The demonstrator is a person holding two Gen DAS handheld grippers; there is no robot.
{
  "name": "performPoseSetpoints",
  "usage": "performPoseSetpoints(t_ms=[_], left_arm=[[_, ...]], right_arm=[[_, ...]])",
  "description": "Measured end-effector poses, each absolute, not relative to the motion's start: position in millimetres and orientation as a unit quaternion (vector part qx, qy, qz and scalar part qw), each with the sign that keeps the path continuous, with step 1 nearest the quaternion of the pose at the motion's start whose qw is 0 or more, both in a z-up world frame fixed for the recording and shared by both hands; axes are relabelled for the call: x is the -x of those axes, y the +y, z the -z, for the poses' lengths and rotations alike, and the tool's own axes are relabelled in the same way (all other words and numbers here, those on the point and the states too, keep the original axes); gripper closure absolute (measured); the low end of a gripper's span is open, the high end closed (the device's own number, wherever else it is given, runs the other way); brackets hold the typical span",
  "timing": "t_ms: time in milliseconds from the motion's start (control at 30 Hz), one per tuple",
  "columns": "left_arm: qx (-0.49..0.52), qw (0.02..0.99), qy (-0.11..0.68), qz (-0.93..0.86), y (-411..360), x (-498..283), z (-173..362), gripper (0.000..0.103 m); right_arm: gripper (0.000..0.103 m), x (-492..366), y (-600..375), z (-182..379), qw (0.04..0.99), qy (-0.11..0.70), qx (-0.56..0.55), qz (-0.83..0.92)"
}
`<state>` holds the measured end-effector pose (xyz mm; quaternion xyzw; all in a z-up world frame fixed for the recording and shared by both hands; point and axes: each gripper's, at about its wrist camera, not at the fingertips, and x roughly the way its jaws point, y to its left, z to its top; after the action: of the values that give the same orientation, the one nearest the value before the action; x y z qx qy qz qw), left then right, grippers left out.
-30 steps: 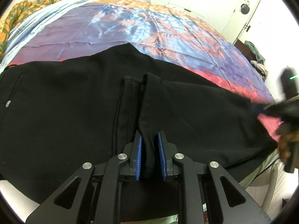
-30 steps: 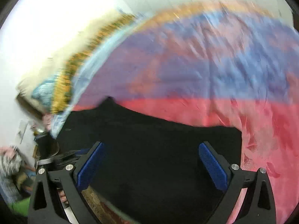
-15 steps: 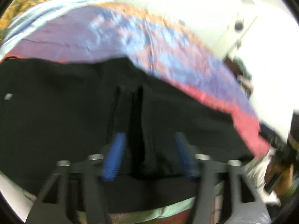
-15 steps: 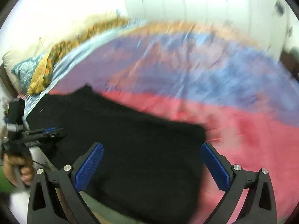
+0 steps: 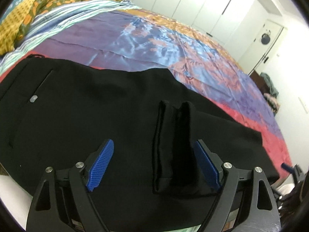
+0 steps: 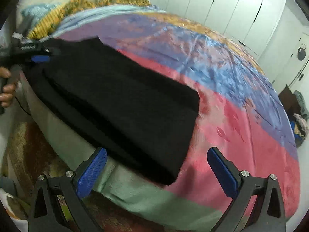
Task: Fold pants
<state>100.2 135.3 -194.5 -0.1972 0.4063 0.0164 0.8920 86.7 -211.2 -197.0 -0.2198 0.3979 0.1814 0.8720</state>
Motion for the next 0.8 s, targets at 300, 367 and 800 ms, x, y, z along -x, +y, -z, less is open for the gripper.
performPoseSetpoints(t_ms=[300, 367, 800], left_arm=[[0.208, 0.893, 0.398, -0.024, 142.5, -98.4, 195.6, 0.017], [0.205, 0.894, 0.397, -0.028, 142.8, -98.4, 195.3, 0.017], [0.187, 0.895, 0.402, -0.036, 140.3, -100.5, 196.6, 0.017]], right_arm=[[0.000, -93.3, -224.1, 189.9, 0.884, 0.397, 0.203, -0.143], [0.000, -93.2, -223.7, 188.9, 0.883, 0.397, 0.202, -0.146], [0.000, -105.1, -230.8, 197.8, 0.877, 0.424, 0.194, -0.118]])
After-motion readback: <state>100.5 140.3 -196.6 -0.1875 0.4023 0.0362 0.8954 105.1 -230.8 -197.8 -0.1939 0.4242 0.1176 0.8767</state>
